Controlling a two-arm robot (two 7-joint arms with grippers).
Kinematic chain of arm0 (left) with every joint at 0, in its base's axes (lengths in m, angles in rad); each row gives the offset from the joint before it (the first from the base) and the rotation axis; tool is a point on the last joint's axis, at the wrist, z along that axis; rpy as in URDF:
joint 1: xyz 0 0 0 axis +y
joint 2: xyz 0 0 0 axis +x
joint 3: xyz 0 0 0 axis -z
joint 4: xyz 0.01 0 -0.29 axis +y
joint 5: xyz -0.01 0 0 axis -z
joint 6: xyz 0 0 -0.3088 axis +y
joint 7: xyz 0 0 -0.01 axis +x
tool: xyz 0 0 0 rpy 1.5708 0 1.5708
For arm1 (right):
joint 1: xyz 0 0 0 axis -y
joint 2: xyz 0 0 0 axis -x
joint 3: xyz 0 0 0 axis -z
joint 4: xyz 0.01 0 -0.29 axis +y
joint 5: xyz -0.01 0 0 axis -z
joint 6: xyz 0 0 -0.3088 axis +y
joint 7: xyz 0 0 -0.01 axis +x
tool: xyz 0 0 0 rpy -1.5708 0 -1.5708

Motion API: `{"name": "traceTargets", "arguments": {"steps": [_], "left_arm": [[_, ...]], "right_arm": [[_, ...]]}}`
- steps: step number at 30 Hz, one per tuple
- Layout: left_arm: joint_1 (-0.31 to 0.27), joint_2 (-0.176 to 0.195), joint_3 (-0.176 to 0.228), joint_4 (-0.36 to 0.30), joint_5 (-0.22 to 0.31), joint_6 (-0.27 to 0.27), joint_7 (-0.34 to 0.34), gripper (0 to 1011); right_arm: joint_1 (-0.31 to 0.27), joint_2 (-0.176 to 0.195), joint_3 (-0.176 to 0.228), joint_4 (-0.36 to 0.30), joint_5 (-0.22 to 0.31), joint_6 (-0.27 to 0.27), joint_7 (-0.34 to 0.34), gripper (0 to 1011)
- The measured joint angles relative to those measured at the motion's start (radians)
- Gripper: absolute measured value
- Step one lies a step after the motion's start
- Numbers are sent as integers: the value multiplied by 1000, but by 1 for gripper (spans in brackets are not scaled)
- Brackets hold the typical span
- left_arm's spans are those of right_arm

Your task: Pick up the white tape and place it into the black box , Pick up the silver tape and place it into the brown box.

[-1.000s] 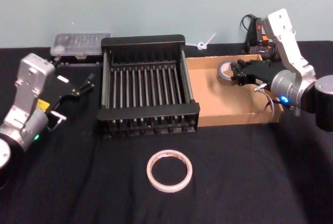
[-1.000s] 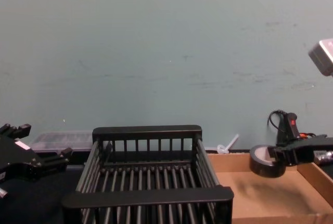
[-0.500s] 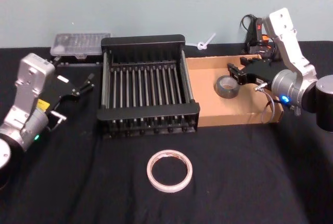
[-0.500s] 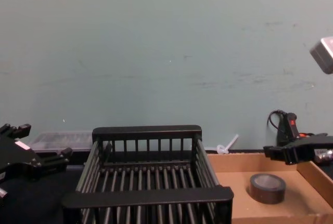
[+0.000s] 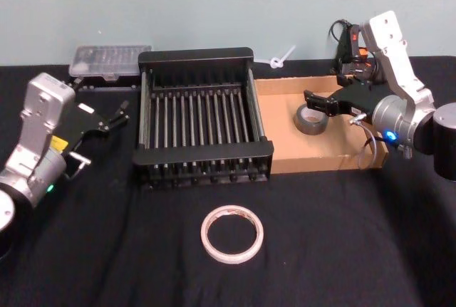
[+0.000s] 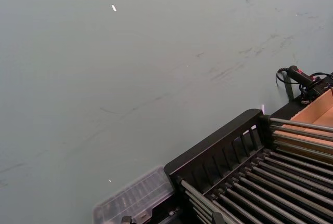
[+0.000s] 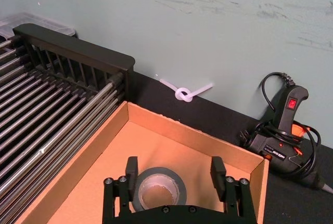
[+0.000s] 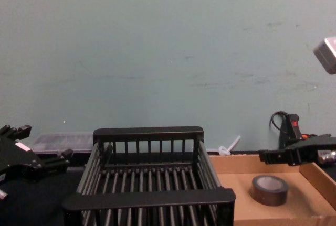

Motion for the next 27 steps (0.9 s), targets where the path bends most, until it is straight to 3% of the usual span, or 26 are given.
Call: {"name": "traceTargets", "arguments": {"steps": [6, 20, 27], "left_arm": [[0, 0, 0, 0, 0, 0, 0, 1001], [0, 0, 0, 0, 0, 0, 0, 1001], [0, 0, 0, 0, 0, 0, 0, 1001]], "right_arm": [[0, 0, 0, -1, 1, 0, 0, 1002], [-5, 1, 3, -6, 1, -1, 3, 1002], [-54, 24, 26, -85, 19, -9, 24, 1002]]}}
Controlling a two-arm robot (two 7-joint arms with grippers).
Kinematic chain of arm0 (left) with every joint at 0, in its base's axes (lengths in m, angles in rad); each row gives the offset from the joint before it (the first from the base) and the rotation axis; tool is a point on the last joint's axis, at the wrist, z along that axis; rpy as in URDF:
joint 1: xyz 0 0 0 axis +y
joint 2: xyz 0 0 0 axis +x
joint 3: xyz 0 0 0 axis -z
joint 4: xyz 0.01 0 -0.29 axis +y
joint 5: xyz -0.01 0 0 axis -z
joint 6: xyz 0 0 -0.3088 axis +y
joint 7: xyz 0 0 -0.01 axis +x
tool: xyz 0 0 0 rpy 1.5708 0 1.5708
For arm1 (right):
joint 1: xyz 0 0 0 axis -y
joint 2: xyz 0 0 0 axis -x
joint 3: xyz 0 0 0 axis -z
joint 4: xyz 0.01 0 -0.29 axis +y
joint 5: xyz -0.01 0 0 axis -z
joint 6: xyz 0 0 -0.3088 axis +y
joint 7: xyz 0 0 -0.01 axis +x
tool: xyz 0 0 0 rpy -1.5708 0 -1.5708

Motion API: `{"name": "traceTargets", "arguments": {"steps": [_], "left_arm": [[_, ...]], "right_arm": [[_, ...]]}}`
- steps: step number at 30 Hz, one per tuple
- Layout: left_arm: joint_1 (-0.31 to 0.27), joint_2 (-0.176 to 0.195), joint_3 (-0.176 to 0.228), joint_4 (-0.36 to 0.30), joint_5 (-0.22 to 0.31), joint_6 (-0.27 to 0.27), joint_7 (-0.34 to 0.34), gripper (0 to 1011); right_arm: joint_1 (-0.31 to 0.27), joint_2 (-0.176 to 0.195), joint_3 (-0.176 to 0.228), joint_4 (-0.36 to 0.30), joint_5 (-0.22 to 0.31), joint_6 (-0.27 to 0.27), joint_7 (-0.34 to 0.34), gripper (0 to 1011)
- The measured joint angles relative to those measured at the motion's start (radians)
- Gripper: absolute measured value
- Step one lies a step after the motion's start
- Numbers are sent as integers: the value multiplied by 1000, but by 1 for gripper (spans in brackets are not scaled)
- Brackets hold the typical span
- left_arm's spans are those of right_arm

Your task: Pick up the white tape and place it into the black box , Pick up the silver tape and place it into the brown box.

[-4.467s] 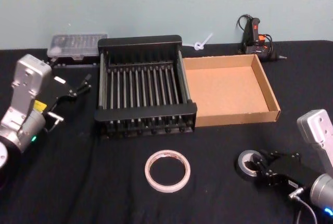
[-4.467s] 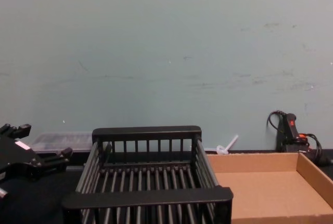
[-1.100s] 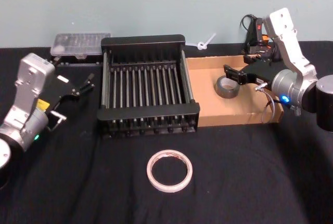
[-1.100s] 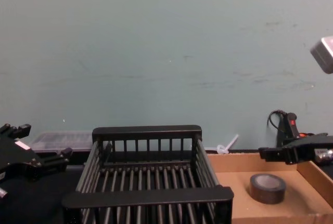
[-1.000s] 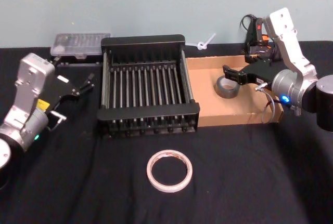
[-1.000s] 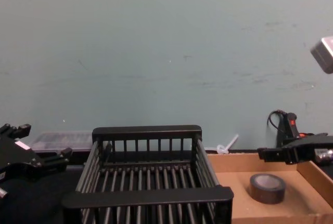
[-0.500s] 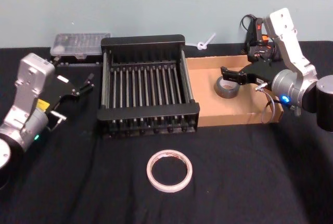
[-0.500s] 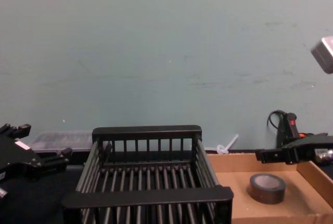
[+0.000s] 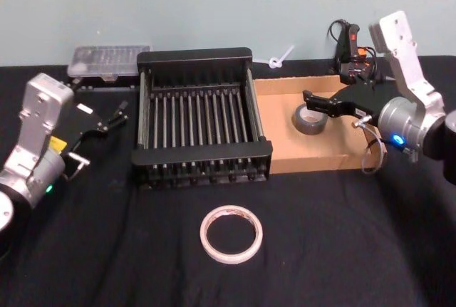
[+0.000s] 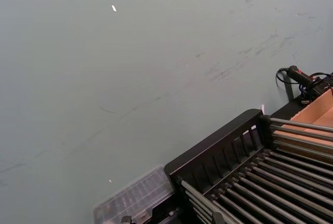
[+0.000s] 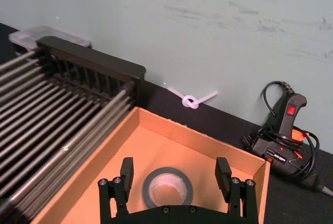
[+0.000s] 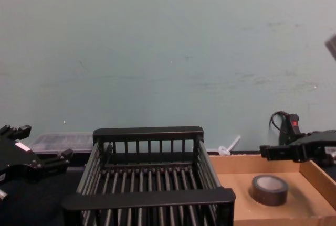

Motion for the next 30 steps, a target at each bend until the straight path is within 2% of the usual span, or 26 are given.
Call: {"name": "traceTargets", "arguments": {"steps": [7, 11, 19, 20, 25, 30], "left_arm": [[0, 0, 0, 0, 0, 0, 0, 1001], [0, 0, 0, 0, 0, 0, 0, 1001], [0, 0, 0, 0, 0, 0, 0, 1001], [0, 0, 0, 0, 0, 0, 0, 1001], [0, 0, 0, 0, 0, 0, 0, 1001], [0, 0, 0, 0, 0, 0, 0, 1001]], "right_arm": [[-103, 48, 29, -145, 33, -11, 15, 1002], [-153, 72, 38, -206, 44, -24, 20, 1000], [-291, 133, 63, -348, 84, -37, 22, 1002], [-291, 133, 63, -348, 84, -37, 22, 1000], [-361, 167, 63, -406, 97, -40, 25, 1000], [-409, 193, 44, -432, 99, -79, 42, 1000]]}}
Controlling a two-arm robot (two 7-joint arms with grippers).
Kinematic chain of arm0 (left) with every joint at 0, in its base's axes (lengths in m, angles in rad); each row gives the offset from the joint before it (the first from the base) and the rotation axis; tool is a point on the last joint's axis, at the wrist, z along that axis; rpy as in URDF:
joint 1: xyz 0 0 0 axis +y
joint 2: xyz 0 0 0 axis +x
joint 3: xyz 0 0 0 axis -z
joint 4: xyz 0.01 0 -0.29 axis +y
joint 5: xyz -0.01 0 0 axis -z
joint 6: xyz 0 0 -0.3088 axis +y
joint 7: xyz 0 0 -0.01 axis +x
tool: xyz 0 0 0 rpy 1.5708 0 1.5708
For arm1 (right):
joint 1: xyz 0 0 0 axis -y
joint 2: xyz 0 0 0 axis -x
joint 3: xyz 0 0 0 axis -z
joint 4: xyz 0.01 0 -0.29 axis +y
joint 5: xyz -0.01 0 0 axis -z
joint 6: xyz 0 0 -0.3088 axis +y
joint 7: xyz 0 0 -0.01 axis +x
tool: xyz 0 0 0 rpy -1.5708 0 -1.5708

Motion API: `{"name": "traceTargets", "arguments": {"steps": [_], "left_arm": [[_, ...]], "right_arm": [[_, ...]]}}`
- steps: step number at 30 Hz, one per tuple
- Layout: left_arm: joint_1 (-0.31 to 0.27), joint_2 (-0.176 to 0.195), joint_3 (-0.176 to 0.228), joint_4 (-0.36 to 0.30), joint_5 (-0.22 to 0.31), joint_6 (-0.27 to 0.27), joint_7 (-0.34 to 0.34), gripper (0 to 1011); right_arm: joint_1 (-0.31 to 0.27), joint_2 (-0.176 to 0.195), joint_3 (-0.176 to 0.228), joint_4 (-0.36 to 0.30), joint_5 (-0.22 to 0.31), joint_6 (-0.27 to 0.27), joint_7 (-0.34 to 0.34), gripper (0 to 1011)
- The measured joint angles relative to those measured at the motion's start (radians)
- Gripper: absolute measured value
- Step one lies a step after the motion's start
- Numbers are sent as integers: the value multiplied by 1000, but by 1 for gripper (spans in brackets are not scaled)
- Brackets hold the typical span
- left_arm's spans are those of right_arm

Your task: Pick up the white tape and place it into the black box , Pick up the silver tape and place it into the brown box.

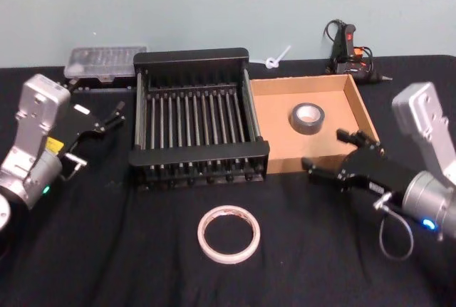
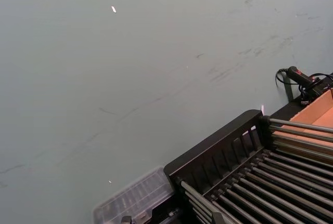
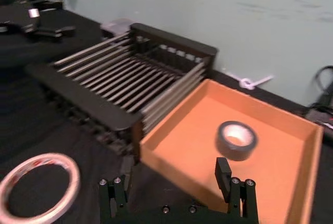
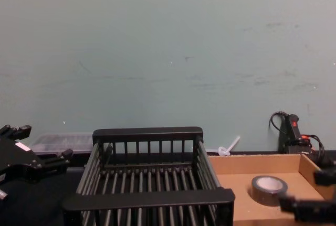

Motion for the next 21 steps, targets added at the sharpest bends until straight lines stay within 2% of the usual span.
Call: {"name": "traceTargets", "arguments": {"steps": [4, 9, 21], "left_arm": [[0, 0, 0, 0, 0, 0, 0, 1001], [0, 0, 0, 0, 0, 0, 0, 1001], [0, 0, 0, 0, 0, 0, 0, 1001]], "right_arm": [[-13, 7, -17, 0, -1, -26, 16, 1002], [-4, 12, -65, 27, -11, -66, 54, 1000], [103, -19, -184, 132, -45, -96, 124, 1002]]}}
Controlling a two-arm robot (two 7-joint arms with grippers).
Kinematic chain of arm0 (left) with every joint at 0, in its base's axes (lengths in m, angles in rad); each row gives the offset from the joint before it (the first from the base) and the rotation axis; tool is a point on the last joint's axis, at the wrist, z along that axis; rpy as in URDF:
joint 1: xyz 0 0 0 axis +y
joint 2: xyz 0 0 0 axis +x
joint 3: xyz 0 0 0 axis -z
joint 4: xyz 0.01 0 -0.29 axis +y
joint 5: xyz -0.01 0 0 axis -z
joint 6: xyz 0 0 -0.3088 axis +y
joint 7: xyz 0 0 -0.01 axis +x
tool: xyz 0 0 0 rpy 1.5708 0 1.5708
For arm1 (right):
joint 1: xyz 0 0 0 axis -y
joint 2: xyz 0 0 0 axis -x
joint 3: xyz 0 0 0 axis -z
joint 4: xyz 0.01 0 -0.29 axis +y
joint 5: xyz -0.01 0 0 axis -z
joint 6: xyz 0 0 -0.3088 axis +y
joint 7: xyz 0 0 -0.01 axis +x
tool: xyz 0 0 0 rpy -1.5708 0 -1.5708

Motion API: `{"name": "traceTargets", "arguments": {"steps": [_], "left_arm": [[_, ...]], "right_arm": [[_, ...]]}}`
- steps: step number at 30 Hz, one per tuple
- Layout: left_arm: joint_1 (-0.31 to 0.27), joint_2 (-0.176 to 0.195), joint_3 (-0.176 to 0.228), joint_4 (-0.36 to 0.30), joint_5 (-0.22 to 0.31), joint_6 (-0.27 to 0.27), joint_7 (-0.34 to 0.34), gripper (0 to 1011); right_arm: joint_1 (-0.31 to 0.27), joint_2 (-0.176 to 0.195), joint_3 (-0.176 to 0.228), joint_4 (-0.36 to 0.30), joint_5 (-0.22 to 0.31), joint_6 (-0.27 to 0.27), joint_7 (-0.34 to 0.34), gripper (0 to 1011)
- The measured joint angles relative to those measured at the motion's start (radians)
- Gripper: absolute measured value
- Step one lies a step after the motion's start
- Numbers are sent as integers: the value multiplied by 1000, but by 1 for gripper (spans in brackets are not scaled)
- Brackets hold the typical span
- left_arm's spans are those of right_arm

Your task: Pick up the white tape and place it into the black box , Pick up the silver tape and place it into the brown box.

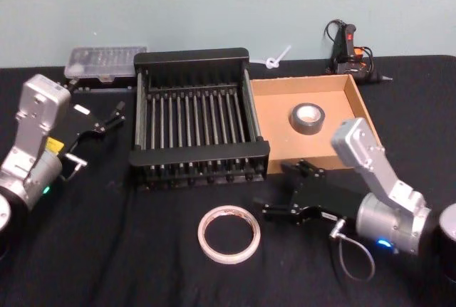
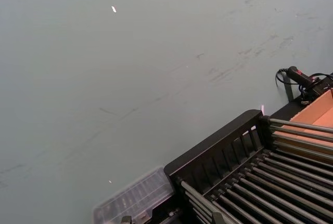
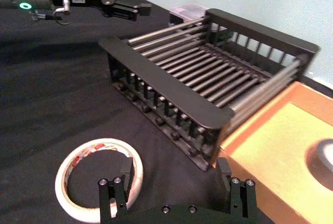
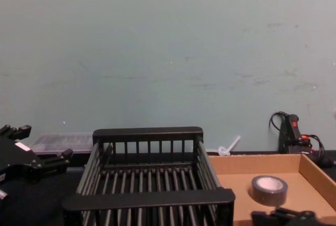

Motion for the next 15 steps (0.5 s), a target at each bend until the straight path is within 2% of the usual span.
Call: {"name": "traceTargets", "arguments": {"steps": [4, 15], "left_arm": [[0, 0, 0, 0, 0, 0, 0, 1001], [0, 0, 0, 0, 0, 0, 0, 1001]], "right_arm": [[39, -20, -34, 39, -6, -7, 18, 1002], [99, -56, -90, 105, -10, -14, 40, 1000]]}}
